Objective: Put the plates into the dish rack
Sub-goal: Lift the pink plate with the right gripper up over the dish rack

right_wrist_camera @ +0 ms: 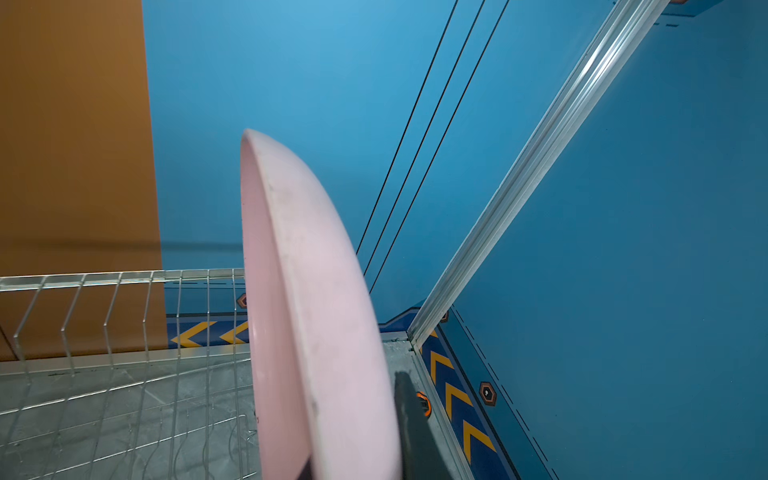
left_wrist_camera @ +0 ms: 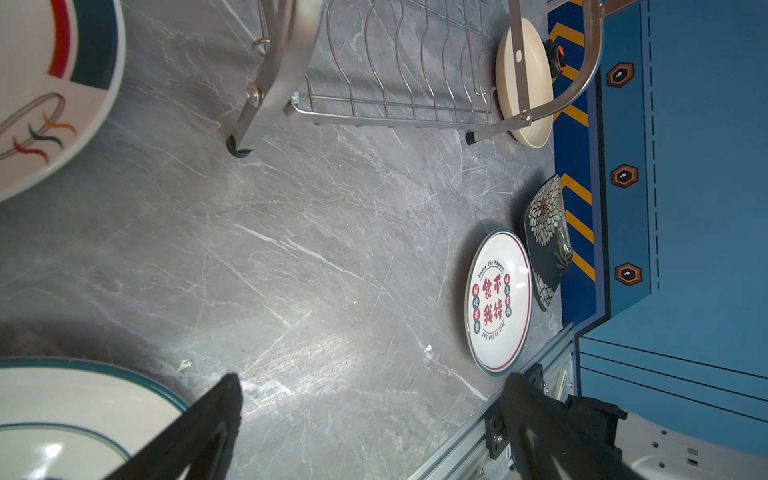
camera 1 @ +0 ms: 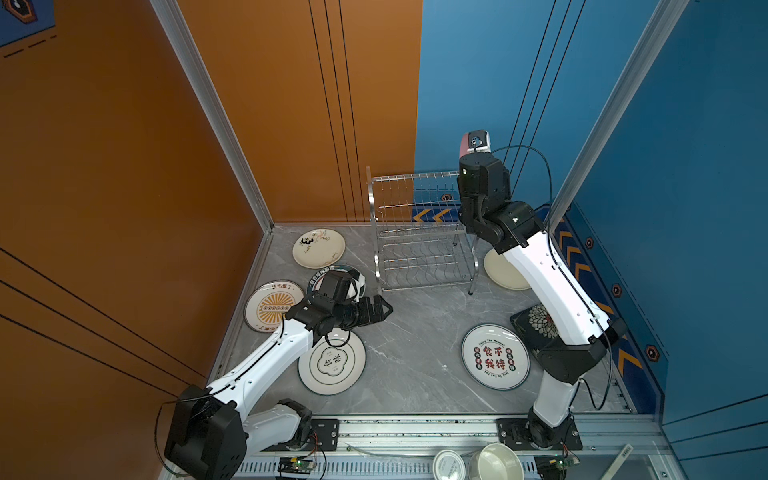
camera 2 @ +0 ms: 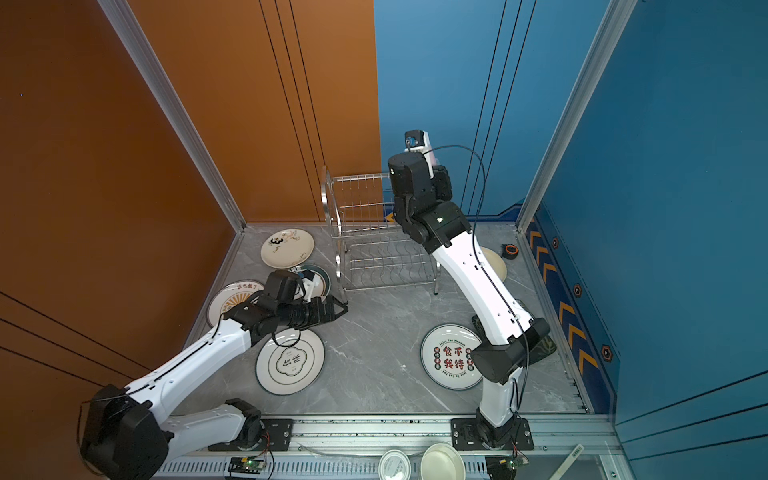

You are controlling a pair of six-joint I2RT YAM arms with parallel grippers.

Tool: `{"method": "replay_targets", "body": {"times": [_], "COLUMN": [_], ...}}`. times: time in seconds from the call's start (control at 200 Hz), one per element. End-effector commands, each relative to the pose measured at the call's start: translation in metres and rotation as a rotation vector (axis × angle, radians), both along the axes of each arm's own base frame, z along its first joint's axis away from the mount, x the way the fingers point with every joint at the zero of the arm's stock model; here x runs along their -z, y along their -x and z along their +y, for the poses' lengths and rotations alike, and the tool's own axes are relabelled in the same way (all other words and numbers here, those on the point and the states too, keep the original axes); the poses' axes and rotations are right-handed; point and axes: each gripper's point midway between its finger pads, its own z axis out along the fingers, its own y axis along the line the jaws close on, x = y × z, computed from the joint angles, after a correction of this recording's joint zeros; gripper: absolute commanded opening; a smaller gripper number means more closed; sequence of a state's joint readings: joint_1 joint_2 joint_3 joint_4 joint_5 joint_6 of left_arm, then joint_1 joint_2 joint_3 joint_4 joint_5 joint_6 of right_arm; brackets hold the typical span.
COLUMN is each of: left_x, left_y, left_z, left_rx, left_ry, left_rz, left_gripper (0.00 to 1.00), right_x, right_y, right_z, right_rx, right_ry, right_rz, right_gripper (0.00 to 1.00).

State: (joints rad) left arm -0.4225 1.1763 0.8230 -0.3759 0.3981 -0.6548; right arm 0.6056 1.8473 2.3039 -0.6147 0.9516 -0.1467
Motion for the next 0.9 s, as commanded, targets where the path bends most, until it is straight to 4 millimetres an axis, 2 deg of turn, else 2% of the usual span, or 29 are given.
{"method": "replay_targets", "body": {"times": [0.0,0.13,0.335,0.5,0.896], "left_x": [-0.003,-0.003,-0.002,-0.002,0.002], "left_y": [0.001,0.001,0.0,0.0,0.002], "left_z": [0.001,0.003,0.006,0.007,0.011], "left_rx": [-0.001,-0.016,-0.034,-0.037,-0.041], "left_ry": [0.025,0.02,0.016,0.017,0.018], "left_rz": [-0.013,-0.017,-0.017,-0.015,-0.008], "left_gripper": [0.98,0.98,0.98,0.98,0.98], "right_x": [-0.014,0.0,0.016,0.029,0.056], "right_y": [-0.009,-0.025,-0.037,-0.043,-0.047], "right_z": [-0.008,-0.007,0.002,0.005,-0.006], "right_rx": [-0.015,-0.035,-0.056,-0.042,0.013], "right_ry": [-0.047,-0.057,-0.086,-0.093,-0.092], "right_rz": [-0.057,-0.033,-0.015,0.006,0.055], "right_gripper": [0.0,0.0,0.0,0.0,0.0]}}
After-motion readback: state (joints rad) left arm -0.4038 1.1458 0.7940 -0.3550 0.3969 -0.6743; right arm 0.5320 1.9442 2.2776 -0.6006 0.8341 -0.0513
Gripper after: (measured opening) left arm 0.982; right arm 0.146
